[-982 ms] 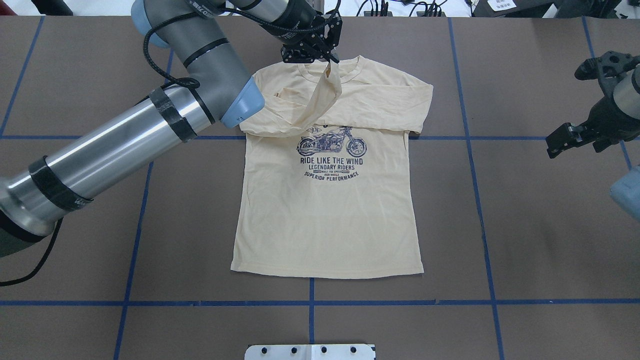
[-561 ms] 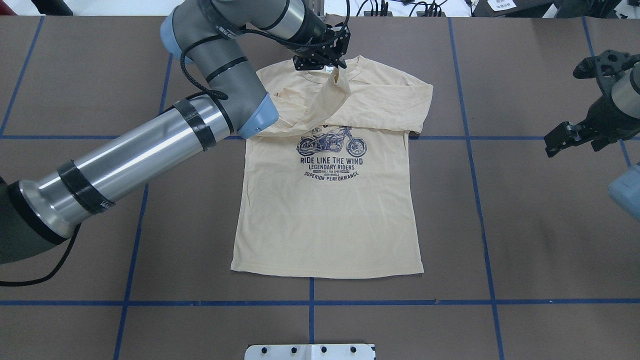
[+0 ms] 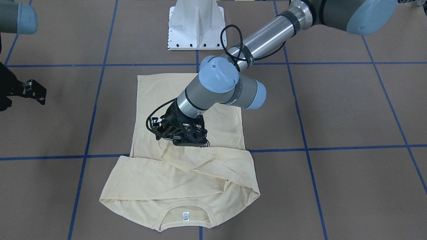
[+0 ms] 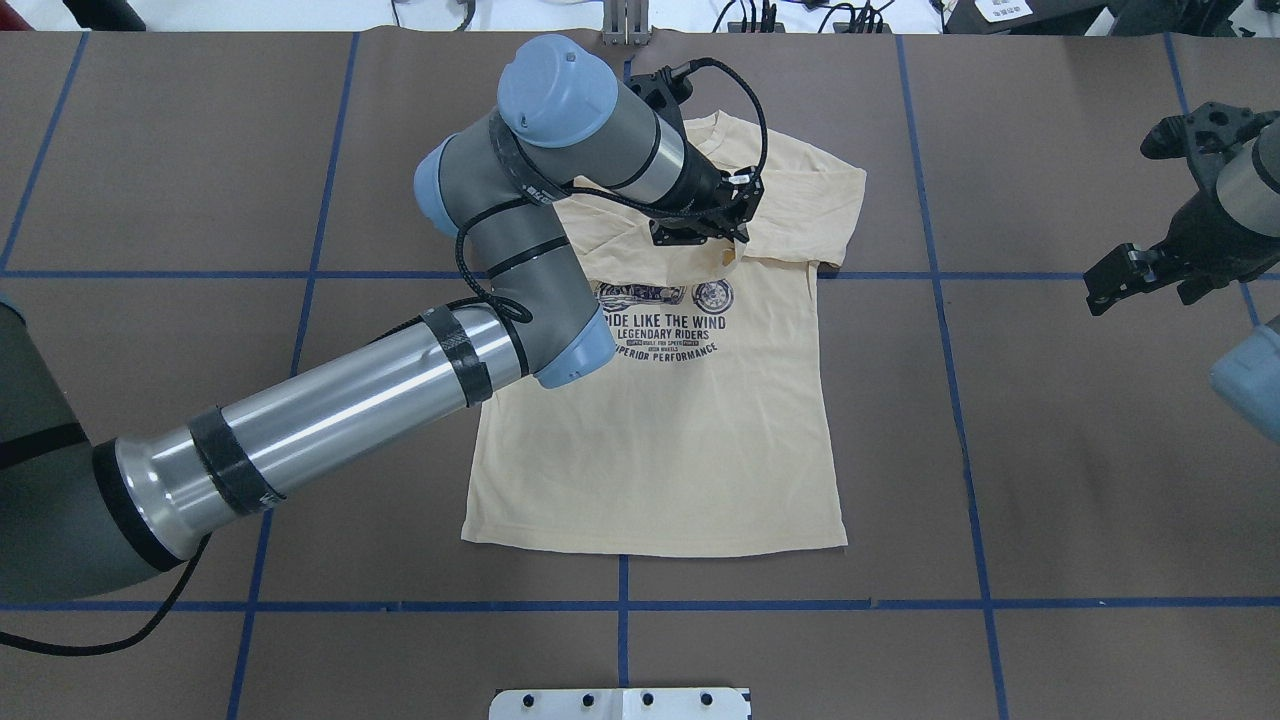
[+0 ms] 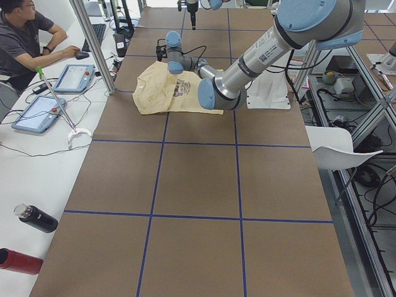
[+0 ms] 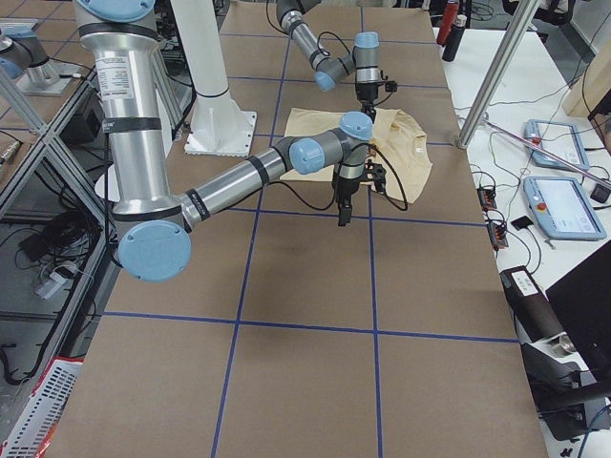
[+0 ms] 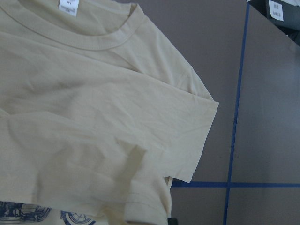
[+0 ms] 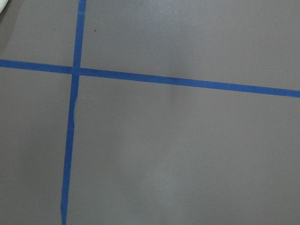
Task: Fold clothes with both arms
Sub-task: 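Carry the sleeve with the left gripper across the shirt toward the collar, then release the sleeve on the shirt body and raise the left gripper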
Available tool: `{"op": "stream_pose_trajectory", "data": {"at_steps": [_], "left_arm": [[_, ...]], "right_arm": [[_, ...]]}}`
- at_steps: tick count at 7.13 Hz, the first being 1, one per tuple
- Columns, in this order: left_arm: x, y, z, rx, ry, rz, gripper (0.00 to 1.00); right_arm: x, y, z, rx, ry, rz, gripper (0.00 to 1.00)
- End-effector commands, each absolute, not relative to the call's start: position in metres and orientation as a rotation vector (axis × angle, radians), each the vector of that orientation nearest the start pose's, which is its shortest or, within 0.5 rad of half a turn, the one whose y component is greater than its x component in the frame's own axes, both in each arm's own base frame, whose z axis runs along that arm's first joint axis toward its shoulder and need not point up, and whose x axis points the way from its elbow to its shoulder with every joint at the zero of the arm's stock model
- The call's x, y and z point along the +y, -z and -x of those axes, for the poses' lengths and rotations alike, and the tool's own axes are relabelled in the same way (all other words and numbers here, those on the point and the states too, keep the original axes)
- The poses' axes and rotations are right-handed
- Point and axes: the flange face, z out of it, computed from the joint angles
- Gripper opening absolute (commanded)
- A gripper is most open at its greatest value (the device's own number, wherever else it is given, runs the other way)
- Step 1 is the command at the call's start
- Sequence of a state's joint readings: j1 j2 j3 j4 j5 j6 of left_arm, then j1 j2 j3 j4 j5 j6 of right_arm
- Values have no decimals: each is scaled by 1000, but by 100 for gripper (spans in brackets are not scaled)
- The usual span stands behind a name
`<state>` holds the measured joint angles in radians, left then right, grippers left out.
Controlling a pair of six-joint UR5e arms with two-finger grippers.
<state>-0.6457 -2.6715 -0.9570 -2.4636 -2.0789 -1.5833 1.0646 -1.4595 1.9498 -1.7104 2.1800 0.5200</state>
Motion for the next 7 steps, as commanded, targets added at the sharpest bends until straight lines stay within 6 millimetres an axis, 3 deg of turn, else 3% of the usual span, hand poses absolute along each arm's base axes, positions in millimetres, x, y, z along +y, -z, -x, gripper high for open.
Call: {"op": "stream_pose_trajectory", "data": {"at_steps": [1, 4, 5, 6, 7], "left_arm": [[-548, -86, -628, 1412, 170, 1, 0], [-543, -88, -636, 1412, 195, -33, 0], [-541, -89, -634, 1452, 179, -52, 23], [-540, -88, -634, 1459, 178, -67, 99], [-531, -81, -638, 1504, 174, -105, 100]], "right_arm": [[-488, -443, 183, -693, 93, 1, 100], [-488, -443, 183, -691, 92, 1, 100], [-488, -444, 183, -691, 90, 3, 100], [-490, -448, 185, -687, 89, 10, 100], [-490, -449, 185, -686, 88, 13, 100]]}}
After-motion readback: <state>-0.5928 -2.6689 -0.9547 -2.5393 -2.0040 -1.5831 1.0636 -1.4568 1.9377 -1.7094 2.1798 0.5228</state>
